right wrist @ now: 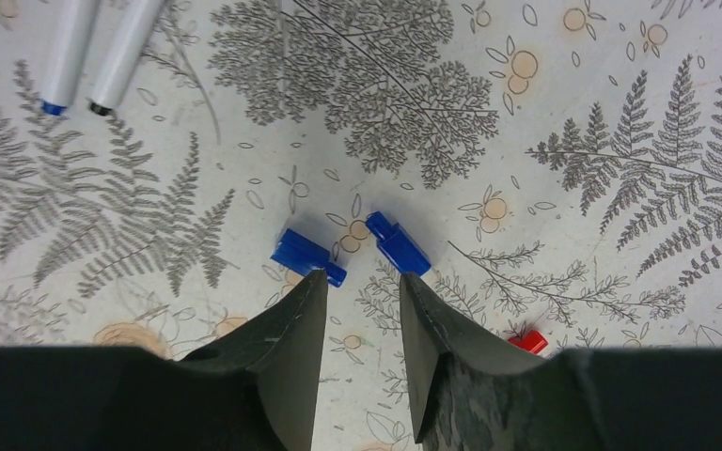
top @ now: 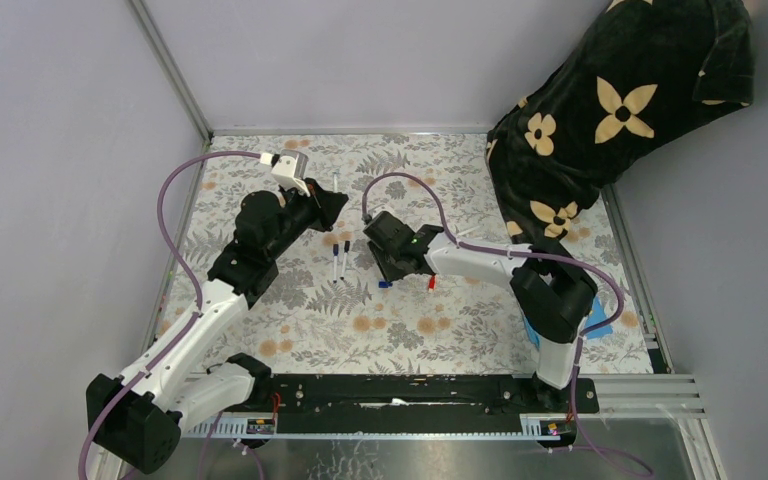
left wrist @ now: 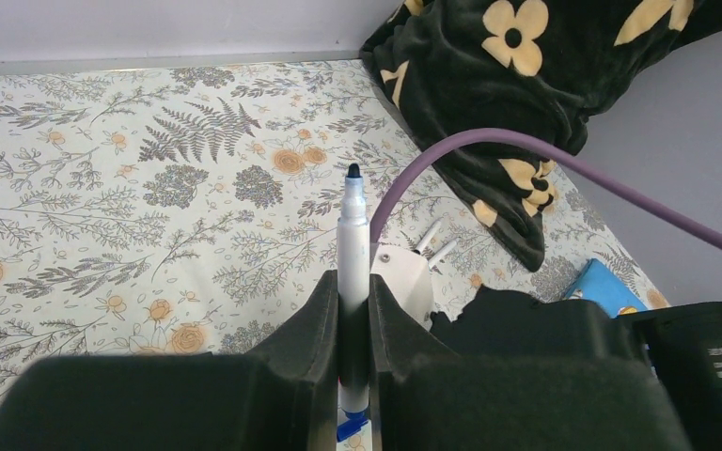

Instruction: Insert the pens into the pen caps

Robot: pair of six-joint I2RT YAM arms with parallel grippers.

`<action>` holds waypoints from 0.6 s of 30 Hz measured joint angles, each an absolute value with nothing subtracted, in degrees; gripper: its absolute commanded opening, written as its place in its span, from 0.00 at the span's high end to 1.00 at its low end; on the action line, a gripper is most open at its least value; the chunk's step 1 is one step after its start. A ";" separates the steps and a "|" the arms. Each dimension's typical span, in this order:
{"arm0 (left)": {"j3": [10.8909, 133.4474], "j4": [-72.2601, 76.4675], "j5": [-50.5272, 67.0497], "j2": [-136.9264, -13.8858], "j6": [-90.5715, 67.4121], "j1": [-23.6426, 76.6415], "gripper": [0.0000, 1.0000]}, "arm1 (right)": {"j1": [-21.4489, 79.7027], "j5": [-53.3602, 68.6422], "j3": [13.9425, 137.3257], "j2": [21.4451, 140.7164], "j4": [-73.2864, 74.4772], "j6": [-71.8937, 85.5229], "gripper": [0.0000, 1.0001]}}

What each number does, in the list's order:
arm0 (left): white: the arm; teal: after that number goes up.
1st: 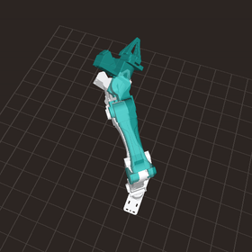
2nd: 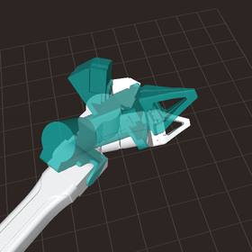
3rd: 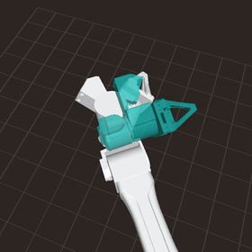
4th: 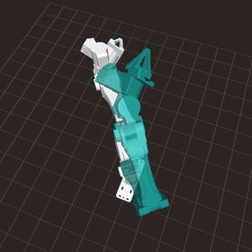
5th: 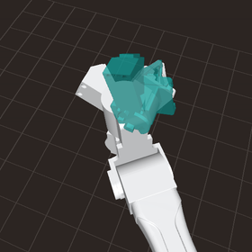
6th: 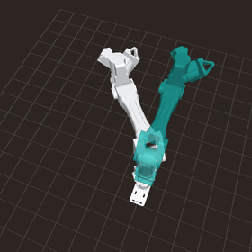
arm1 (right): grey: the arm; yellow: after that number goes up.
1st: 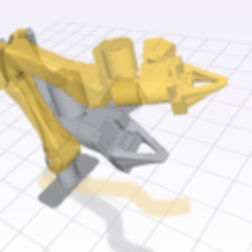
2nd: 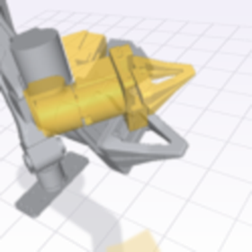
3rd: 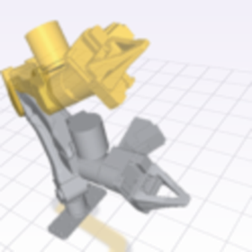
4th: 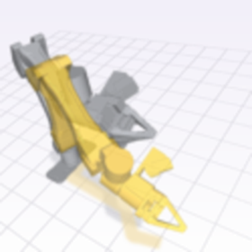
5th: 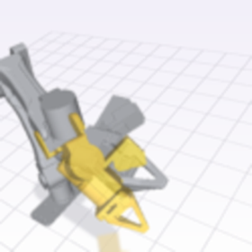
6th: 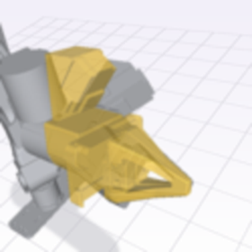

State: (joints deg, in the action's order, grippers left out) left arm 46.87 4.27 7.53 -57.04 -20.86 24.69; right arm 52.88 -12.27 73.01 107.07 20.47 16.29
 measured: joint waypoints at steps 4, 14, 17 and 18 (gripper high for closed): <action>46.87 4.27 7.53 -57.06 -20.84 24.69 1.00 | 52.86 -9.58 73.60 105.80 20.49 14.35 0.58; 46.87 4.27 7.46 -56.84 -20.84 24.69 1.00 | 52.86 -0.10 76.86 108.84 22.06 1.32 0.53; 46.87 4.27 7.46 -56.55 -20.84 24.69 1.00 | 52.86 0.71 77.93 110.87 22.59 -2.07 0.52; 46.87 4.27 7.46 -56.49 -20.84 24.69 1.00 | 52.86 0.86 78.35 111.57 22.87 -3.05 0.52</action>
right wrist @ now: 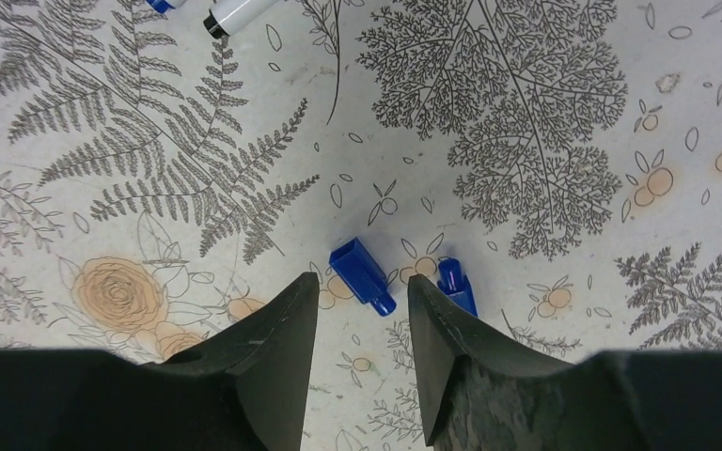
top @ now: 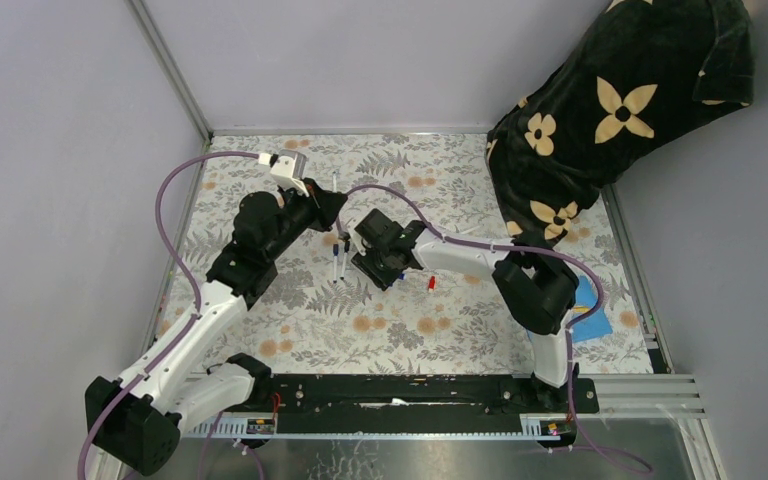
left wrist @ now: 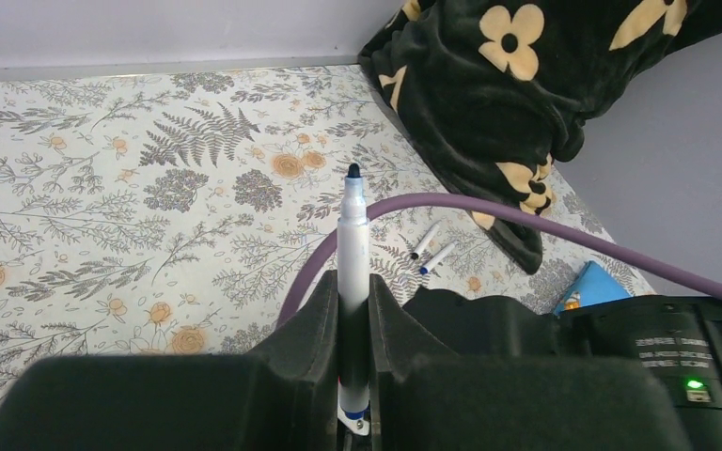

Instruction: Insert the pens into the pen caps

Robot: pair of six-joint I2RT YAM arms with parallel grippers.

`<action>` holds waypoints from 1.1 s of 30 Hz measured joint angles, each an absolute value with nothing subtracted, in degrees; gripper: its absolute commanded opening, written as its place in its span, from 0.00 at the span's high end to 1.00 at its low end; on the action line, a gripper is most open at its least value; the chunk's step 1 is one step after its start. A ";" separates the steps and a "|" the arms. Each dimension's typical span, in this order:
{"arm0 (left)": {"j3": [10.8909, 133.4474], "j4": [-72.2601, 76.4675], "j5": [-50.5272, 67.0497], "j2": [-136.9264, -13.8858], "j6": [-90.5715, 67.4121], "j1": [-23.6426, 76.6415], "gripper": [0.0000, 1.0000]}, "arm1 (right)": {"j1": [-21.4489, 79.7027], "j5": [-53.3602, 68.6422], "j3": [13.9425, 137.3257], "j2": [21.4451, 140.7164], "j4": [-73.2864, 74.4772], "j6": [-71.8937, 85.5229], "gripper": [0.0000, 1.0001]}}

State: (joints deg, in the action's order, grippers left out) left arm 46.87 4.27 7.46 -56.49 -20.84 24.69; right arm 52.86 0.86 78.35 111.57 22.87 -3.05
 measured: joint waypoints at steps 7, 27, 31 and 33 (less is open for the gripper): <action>46.85 4.27 7.16 -55.81 -20.82 24.69 1.00 | 52.86 1.67 80.53 114.41 25.08 -7.29 0.54; 46.85 4.27 7.01 -55.51 -20.80 24.69 1.00 | 52.84 3.66 82.46 117.25 26.70 -9.15 0.75; 46.85 4.27 7.01 -55.51 -20.80 24.69 1.00 | 52.84 3.55 82.46 117.23 26.81 -9.10 0.79; 46.83 4.27 7.01 -55.51 -20.80 24.69 1.00 | 52.84 3.53 82.46 117.23 26.81 -8.99 0.78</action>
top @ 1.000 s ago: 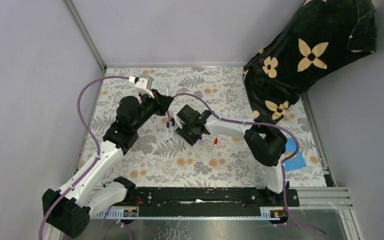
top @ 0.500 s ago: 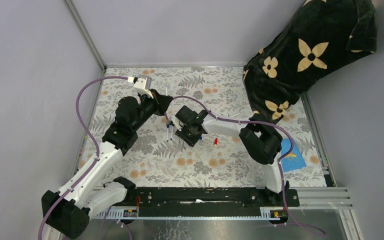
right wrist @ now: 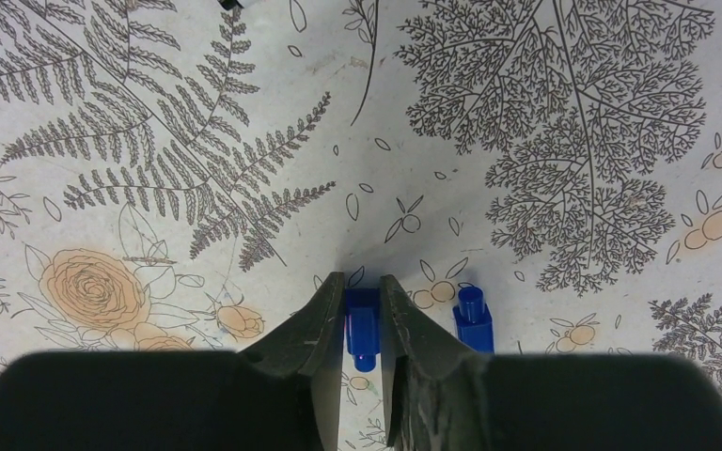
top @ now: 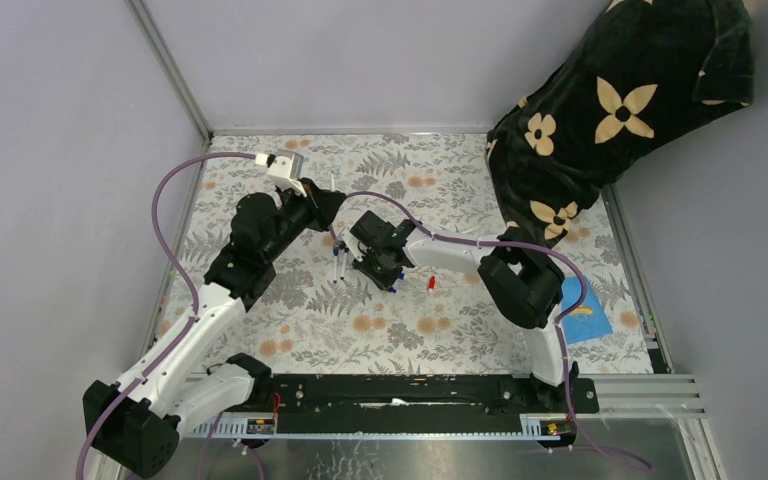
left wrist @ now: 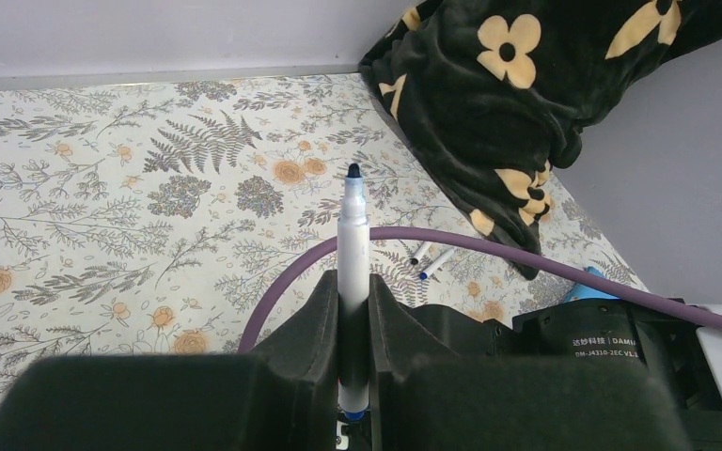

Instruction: Insert the pens into the pen caps

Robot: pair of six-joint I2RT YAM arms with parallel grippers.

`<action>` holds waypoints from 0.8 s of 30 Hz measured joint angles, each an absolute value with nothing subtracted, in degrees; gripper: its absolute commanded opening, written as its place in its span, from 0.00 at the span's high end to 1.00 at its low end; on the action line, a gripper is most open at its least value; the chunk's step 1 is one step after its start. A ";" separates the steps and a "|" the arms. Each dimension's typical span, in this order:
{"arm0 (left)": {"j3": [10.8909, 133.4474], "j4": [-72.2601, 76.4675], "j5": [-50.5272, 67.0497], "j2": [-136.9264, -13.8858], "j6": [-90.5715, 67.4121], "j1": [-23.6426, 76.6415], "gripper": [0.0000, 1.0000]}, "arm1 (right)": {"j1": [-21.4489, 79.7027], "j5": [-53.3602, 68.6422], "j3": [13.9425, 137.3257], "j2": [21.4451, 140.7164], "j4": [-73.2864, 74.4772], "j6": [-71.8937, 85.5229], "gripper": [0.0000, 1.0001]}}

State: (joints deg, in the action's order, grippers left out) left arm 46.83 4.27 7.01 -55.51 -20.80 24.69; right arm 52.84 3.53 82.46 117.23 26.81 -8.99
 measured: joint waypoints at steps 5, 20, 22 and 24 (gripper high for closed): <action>46.83 4.27 6.98 -55.51 -20.80 24.69 1.00 | 52.84 3.64 82.06 117.03 26.48 -8.29 0.64; 46.83 4.27 7.01 -55.64 -20.80 24.69 1.00 | 52.86 3.42 80.27 115.77 26.52 -7.68 0.60; 46.83 4.27 7.01 -55.64 -20.80 24.69 1.00 | 52.88 3.05 80.27 115.77 26.61 -7.66 0.60; 46.83 4.27 7.01 -55.64 -20.80 24.69 1.00 | 52.88 2.68 80.27 115.74 26.81 -7.66 0.60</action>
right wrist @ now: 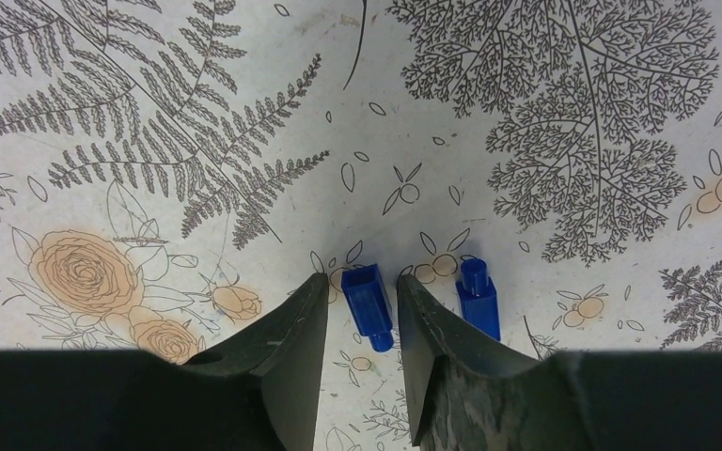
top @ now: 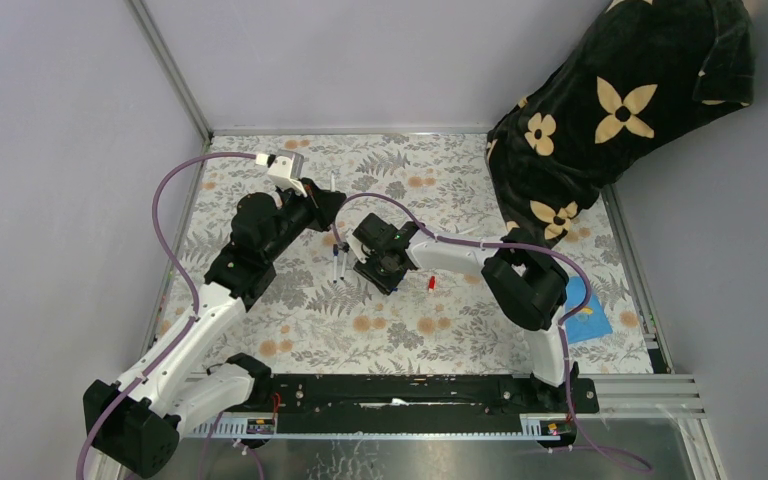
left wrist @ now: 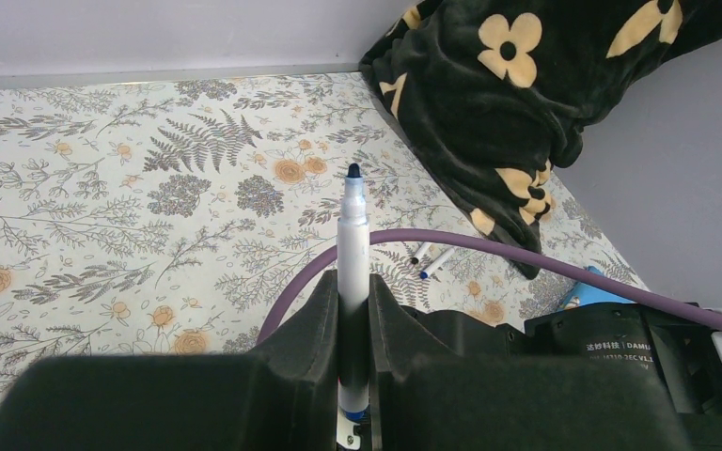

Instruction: Insert the pens into the pen caps

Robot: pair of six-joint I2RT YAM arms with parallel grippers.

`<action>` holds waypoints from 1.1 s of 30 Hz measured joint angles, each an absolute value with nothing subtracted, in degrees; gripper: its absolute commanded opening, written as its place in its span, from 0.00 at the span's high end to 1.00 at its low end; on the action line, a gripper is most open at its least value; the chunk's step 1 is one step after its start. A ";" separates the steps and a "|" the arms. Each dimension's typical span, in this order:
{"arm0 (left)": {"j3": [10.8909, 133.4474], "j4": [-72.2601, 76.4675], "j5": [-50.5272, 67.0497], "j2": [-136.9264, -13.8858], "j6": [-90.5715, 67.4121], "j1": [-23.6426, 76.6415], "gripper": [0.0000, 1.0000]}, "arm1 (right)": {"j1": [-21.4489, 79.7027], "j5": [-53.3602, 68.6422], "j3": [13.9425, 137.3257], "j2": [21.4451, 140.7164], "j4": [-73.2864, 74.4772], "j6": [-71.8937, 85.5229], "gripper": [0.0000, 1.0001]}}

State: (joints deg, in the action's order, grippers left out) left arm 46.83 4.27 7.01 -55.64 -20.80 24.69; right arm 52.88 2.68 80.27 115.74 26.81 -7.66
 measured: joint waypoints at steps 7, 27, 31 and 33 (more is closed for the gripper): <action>46.83 4.27 7.03 -55.64 -20.80 24.69 1.00 | 52.86 2.42 80.27 115.66 27.49 -7.66 0.62; 46.83 4.27 7.01 -55.64 -20.82 24.67 1.00 | 52.82 7.66 70.24 107.26 22.48 -0.84 1.00; 46.83 4.27 7.01 -55.64 -20.82 24.43 1.00 | 52.45 9.28 67.61 101.03 17.45 3.40 1.00; 46.83 4.27 6.98 -55.61 -20.78 24.29 1.00 | 51.83 9.58 66.28 97.86 14.24 5.43 1.00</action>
State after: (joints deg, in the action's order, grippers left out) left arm 46.83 4.27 6.98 -55.61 -20.78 24.29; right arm 51.83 9.58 66.28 97.86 14.24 5.43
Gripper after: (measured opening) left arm 0.163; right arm 0.226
